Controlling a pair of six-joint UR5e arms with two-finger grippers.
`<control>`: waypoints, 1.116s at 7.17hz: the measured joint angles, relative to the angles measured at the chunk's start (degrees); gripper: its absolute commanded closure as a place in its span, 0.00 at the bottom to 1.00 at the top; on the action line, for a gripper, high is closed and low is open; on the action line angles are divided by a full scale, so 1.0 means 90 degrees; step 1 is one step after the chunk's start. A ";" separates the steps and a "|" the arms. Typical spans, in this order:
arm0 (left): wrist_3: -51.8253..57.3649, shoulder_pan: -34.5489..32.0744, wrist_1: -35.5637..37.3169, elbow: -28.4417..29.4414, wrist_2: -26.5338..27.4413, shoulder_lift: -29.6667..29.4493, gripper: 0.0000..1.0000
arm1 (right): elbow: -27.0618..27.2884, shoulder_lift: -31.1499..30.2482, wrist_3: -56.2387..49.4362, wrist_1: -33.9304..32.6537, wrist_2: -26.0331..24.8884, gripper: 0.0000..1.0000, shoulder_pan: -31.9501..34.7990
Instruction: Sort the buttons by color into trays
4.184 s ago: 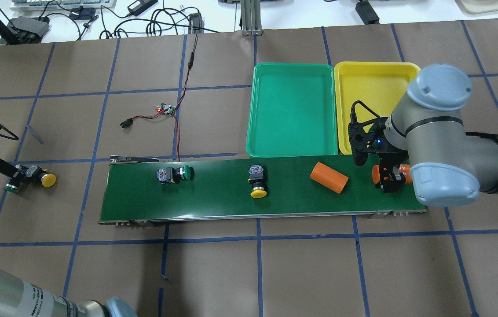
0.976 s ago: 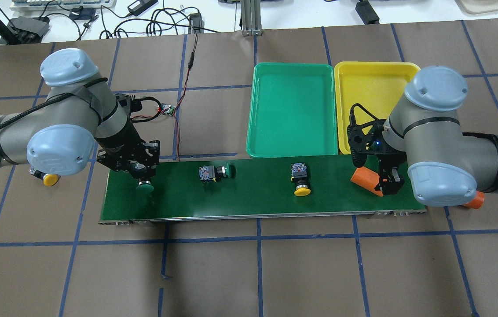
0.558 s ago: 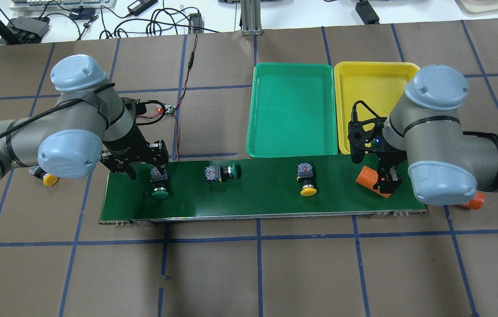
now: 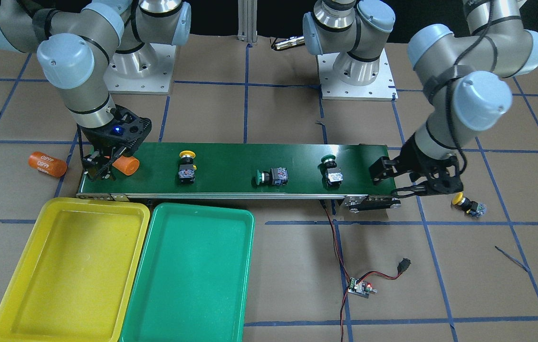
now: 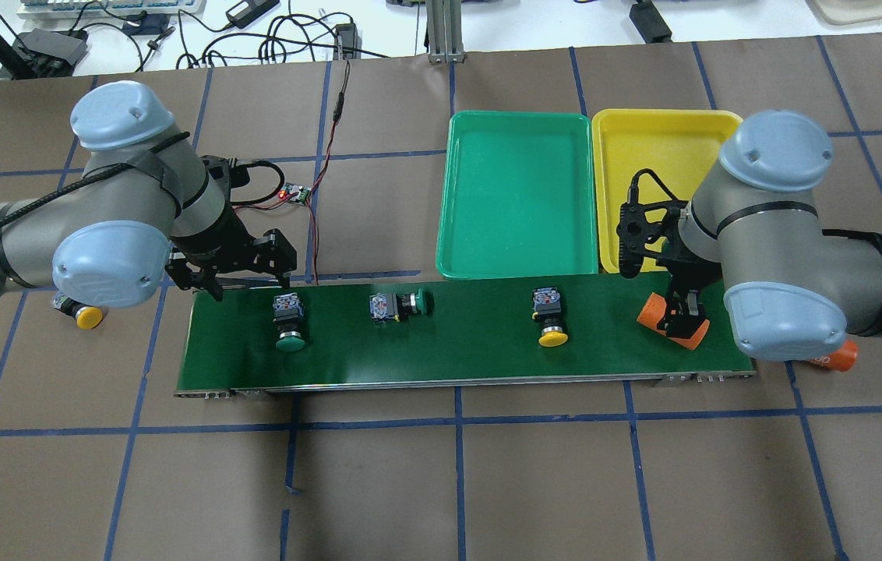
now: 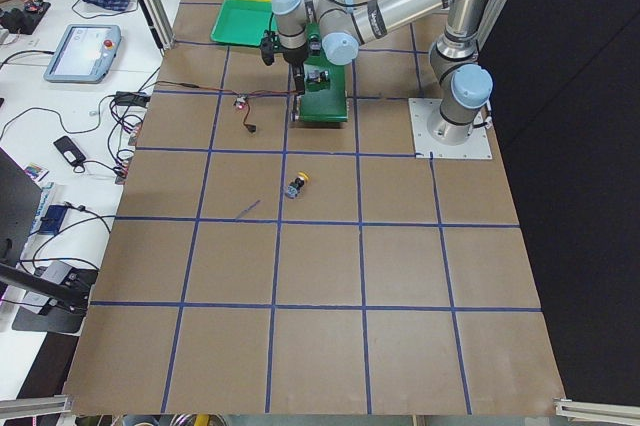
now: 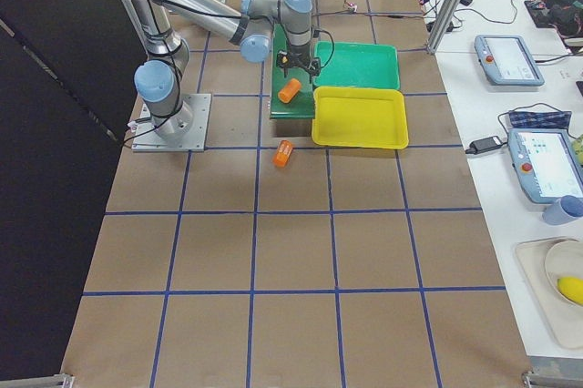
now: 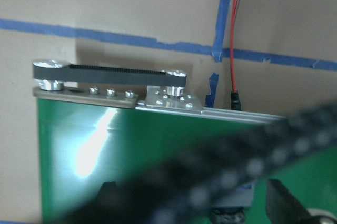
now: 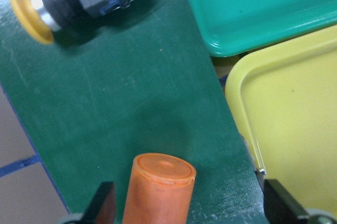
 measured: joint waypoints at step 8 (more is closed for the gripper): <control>0.6582 0.2600 0.1309 -0.0093 0.0396 -0.1126 0.00 | -0.0136 0.0011 0.7069 0.0067 0.0077 0.00 0.0001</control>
